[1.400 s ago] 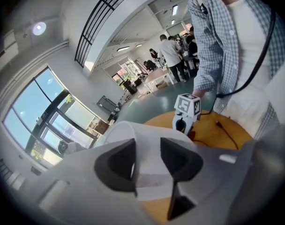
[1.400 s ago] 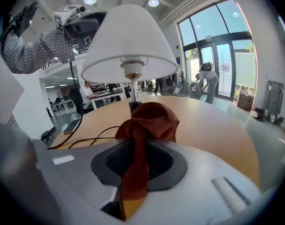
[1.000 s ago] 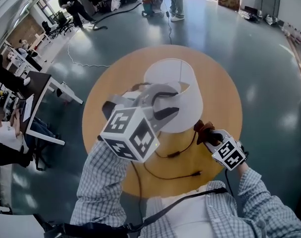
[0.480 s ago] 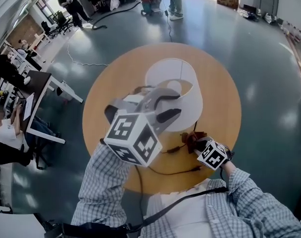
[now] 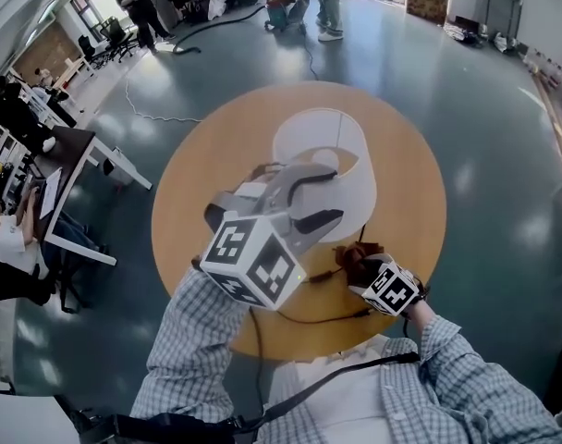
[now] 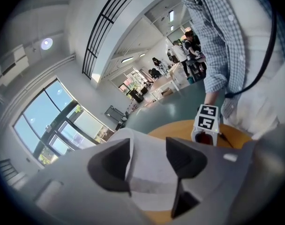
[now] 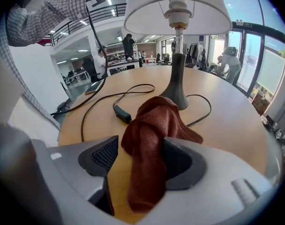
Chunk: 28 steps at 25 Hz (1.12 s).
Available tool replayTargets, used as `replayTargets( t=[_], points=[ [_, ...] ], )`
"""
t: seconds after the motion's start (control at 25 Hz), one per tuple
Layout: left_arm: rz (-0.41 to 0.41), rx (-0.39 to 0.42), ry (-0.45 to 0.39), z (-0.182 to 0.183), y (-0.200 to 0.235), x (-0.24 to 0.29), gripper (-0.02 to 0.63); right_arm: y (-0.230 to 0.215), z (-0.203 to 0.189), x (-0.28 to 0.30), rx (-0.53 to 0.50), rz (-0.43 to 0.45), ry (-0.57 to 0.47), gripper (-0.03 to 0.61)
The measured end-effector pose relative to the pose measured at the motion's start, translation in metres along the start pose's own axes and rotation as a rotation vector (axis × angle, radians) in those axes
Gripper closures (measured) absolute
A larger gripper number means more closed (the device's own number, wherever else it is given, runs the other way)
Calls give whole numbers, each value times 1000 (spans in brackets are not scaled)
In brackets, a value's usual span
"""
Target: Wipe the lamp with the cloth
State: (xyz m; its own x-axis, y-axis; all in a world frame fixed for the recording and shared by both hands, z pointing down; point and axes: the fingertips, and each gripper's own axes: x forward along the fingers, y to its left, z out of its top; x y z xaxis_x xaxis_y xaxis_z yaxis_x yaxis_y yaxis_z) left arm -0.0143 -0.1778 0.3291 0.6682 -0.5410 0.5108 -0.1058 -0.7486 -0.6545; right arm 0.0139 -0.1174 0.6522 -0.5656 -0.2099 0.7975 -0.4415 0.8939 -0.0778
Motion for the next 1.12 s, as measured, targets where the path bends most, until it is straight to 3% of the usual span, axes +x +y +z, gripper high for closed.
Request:
replayTargets(
  t=[0.16, 0.44, 0.56, 0.68, 0.72, 0.88, 1.12],
  points=[
    [59, -51, -89, 11, 4, -3, 342, -2, 12, -11, 45, -24, -84, 241],
    [183, -220, -263, 22, 21, -51, 342, -34, 35, -65, 217, -166, -315, 264],
    [249, -303, -262, -3, 15, -73, 413, -41, 45, -96, 297, -229, -427, 373],
    [283, -443, -254, -32, -7, -77, 558, -44, 47, -128, 355, -302, -518, 531],
    [283, -496, -253, -41, -18, -77, 598, -42, 47, -134, 369, -313, -536, 575],
    [229, -688, -269, -67, -74, -65, 609, -18, 45, -135, 431, -265, -554, 574],
    [96, -818, -300, -52, -158, -36, 609, 16, 38, -131, 506, -219, -572, 574]
  ],
)
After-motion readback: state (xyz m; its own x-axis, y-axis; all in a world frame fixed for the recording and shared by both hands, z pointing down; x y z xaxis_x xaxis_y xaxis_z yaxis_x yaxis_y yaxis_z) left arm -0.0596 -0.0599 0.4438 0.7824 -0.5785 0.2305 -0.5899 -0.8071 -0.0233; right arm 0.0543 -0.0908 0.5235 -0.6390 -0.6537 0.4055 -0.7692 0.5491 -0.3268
